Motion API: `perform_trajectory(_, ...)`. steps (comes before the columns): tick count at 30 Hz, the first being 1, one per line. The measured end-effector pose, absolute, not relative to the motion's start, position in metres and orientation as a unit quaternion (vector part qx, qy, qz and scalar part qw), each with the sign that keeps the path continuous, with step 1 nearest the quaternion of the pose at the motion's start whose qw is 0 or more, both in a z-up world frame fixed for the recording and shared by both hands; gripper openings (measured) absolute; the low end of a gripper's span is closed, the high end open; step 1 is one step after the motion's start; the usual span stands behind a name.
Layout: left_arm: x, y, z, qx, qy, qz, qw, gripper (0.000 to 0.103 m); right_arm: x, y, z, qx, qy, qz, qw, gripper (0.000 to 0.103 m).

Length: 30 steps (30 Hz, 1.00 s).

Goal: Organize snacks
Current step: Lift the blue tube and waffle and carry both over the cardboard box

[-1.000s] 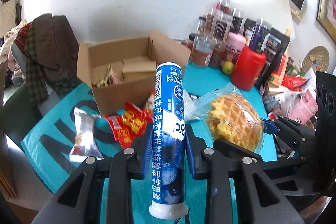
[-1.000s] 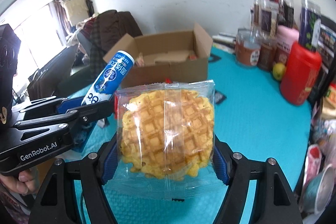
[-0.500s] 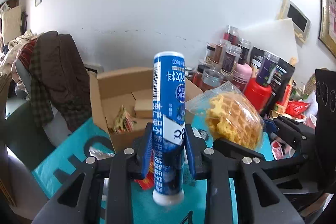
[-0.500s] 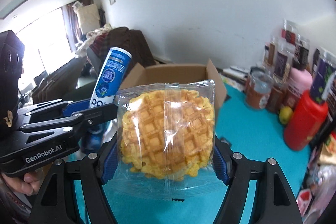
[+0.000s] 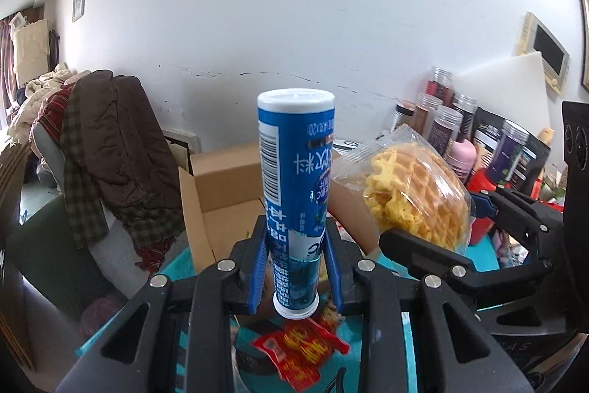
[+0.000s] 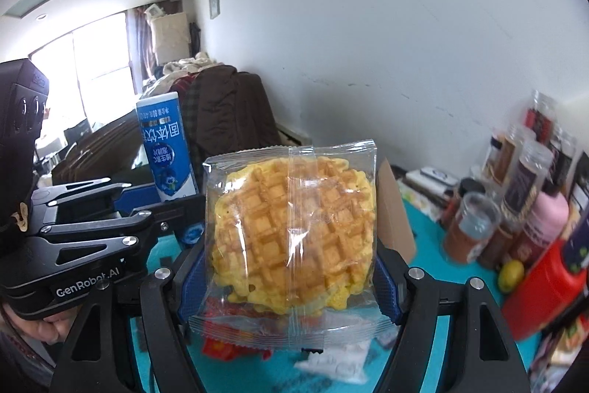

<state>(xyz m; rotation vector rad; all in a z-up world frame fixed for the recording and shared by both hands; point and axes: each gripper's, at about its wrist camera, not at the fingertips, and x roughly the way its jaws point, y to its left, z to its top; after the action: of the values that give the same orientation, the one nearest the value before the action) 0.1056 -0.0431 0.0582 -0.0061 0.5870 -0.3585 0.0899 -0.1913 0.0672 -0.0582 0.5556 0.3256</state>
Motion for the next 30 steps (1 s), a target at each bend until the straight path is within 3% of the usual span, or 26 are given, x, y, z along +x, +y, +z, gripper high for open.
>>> perform_trajectory(30,0.205,-0.033,-0.01,-0.007,0.354,-0.135,0.925,0.028,0.203,-0.191,-0.011,-0.033,0.365,0.135,0.921,0.075)
